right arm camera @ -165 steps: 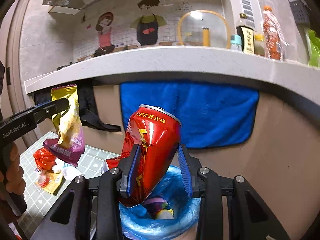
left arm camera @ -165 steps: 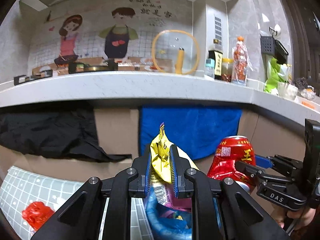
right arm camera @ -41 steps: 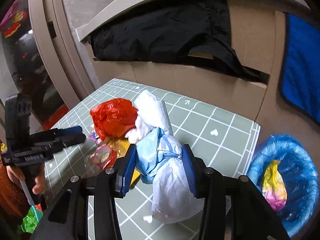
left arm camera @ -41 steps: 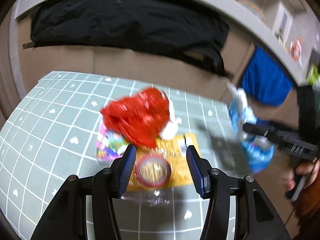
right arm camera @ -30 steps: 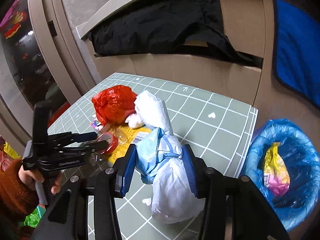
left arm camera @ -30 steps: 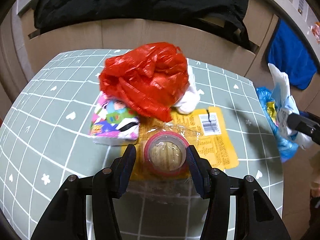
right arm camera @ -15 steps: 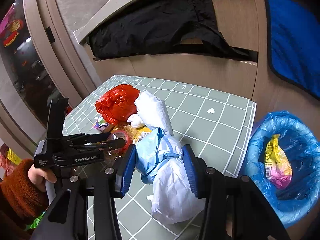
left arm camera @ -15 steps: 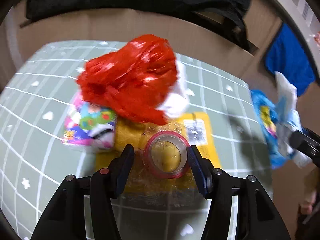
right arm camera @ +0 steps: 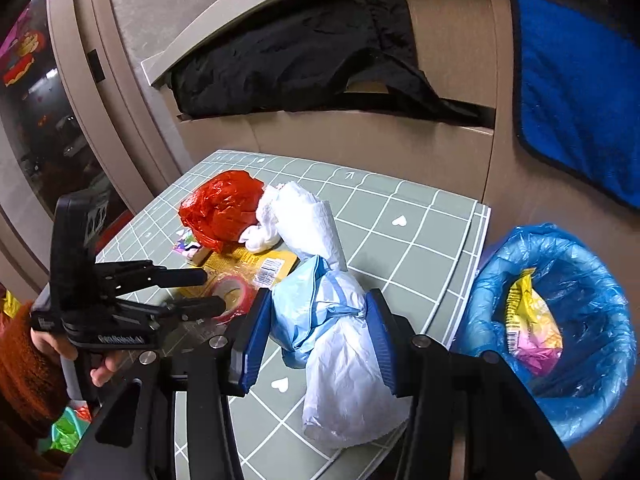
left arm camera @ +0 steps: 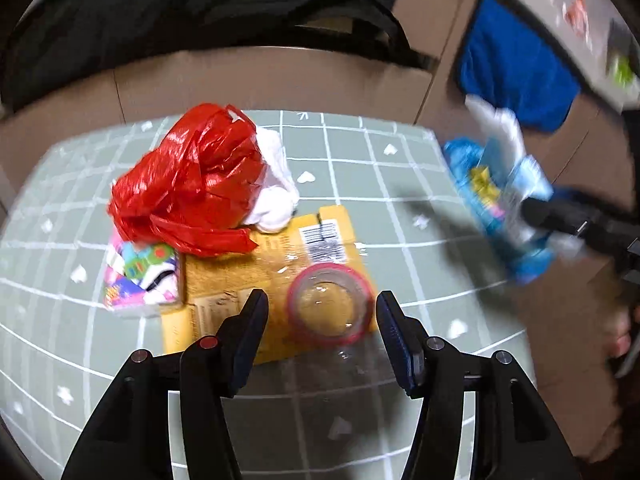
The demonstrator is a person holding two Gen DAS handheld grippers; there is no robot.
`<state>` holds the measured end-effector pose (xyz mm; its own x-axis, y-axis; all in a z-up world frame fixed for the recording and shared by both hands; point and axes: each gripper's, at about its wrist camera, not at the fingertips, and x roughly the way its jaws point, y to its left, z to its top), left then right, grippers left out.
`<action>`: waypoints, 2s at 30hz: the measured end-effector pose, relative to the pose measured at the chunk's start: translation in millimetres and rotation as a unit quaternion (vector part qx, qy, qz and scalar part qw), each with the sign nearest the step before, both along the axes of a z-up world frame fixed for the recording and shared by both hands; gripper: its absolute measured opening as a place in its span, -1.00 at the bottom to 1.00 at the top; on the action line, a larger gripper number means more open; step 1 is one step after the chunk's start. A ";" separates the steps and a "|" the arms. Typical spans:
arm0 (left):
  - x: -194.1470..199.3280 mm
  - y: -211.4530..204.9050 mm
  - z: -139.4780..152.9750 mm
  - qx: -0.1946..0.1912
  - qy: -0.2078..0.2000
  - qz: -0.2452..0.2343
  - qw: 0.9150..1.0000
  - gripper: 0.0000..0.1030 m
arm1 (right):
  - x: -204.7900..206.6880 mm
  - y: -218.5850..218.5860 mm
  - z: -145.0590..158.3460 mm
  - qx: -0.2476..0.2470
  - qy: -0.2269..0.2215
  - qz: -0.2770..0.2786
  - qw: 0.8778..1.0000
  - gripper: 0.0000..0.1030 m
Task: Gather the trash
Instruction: 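Grasp the clear-wrapped red tape roll with the left tool while the right tool holds the bag bundle, then carry the tape roll and bag bundle with both tools over the bin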
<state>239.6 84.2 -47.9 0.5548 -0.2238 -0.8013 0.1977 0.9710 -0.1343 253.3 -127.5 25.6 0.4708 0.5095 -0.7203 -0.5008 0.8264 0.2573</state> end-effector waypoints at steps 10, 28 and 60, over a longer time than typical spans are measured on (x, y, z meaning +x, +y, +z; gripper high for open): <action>6.7 -1.8 -14.7 -0.039 0.022 -0.019 0.999 0.11 | -0.5 -4.4 0.9 -0.002 -0.001 -0.003 1.000 -0.13; 13.5 -10.0 -11.0 -0.053 0.026 0.010 0.998 -0.22 | 0.6 -8.6 -0.6 -0.012 0.004 -0.007 1.000 -0.13; -27.6 -10.7 190.3 -0.035 -0.264 0.094 0.959 -0.67 | -9.5 -8.9 121.4 0.010 -0.149 -0.008 0.989 -0.14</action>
<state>212.0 73.5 142.4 0.9154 -0.1223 -0.3834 0.0779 0.9885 -0.1294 243.8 -136.4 147.0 0.6680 0.5135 -0.5386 -0.5444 0.8307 0.1167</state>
